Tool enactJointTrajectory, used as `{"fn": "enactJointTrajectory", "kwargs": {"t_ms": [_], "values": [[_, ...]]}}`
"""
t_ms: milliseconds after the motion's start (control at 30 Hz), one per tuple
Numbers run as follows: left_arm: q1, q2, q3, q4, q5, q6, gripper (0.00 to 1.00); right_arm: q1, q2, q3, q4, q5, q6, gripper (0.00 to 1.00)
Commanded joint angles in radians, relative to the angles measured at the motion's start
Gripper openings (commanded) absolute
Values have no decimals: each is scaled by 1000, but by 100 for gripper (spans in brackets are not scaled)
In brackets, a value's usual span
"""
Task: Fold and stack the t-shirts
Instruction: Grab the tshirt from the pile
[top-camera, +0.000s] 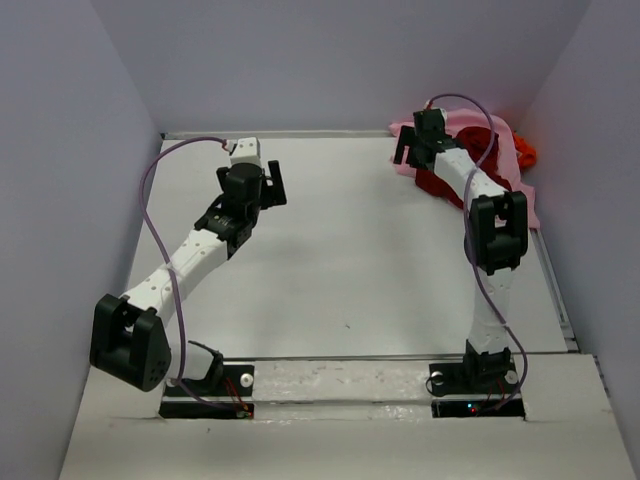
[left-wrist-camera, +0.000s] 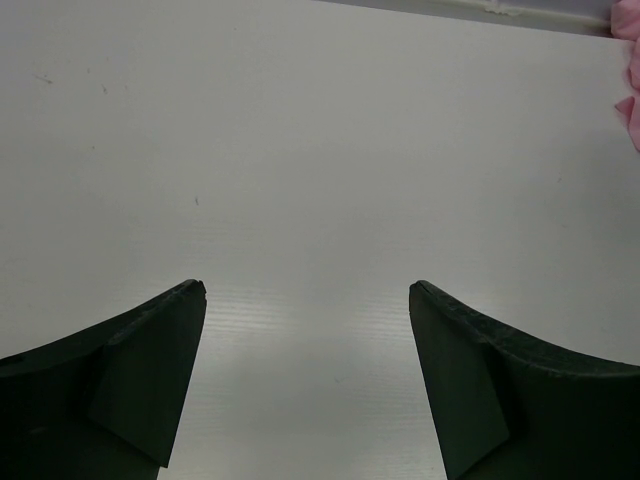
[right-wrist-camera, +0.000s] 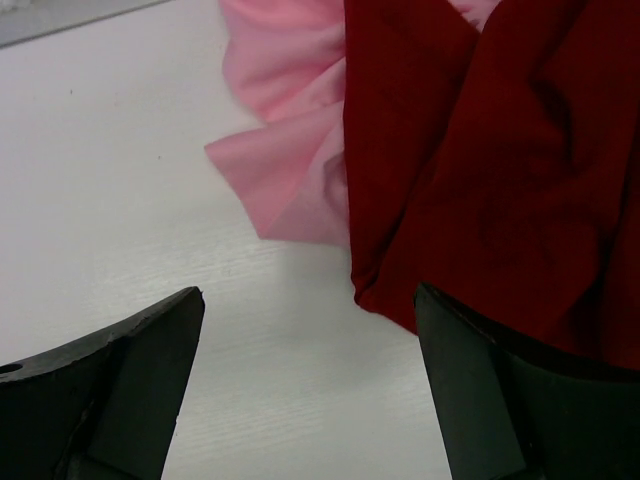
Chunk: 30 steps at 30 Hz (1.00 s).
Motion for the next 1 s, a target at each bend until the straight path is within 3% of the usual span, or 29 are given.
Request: {"fn": "enactJointTrajectory", "kwargs": {"t_ms": [0,167,433,833,900,967], "values": [[-8,-33,42,12,-28,17,93,-20,66,178,-75,62,-44,91],[-25,-41,39,13,-46,28,93,-60,135,316,-134,132,-41,91],[-33,-44,42,12,-37,31,93,-129,158,295,-149,132,-11,91],[-40,-56,40,12,-35,36,93,-129,256,296,-155,100,2,90],[-42,-58,40,12,-37,37,93,-129,269,298,-157,82,-1,80],[-42,-56,40,12,-37,37,93,-129,281,296,-157,71,-4,39]]}}
